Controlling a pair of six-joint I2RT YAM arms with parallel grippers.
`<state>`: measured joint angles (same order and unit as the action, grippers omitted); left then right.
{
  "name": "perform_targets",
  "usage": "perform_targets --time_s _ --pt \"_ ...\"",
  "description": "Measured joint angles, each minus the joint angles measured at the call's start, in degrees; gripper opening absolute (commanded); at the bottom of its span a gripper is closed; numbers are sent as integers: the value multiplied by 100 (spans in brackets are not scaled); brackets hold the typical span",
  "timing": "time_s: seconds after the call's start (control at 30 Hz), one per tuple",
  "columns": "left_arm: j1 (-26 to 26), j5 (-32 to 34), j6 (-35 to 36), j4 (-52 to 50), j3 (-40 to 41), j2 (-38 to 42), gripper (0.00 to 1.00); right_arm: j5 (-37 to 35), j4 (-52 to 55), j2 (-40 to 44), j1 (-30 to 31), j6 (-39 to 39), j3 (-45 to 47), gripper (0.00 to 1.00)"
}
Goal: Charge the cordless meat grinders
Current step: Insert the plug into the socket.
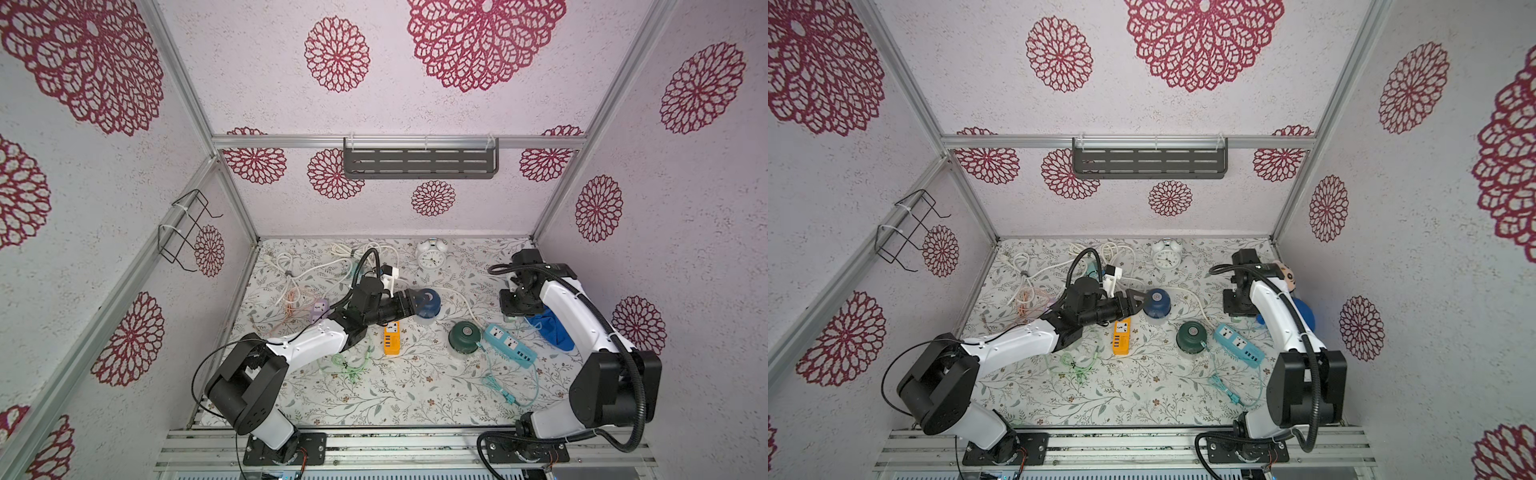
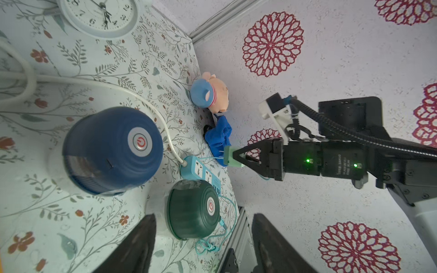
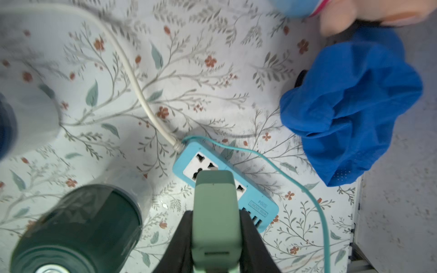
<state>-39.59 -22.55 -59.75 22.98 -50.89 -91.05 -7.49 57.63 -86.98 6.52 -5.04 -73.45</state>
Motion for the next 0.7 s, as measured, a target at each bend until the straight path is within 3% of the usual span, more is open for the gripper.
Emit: perform_targets --time_s 0.23,0.7 --pt "-28 -223 -162 614 387 131 66 -317 208 -680 584 361 31 0" --pt "85 -350 376 424 841 1346 66 -634 -380 -973 411 1860 92 0"
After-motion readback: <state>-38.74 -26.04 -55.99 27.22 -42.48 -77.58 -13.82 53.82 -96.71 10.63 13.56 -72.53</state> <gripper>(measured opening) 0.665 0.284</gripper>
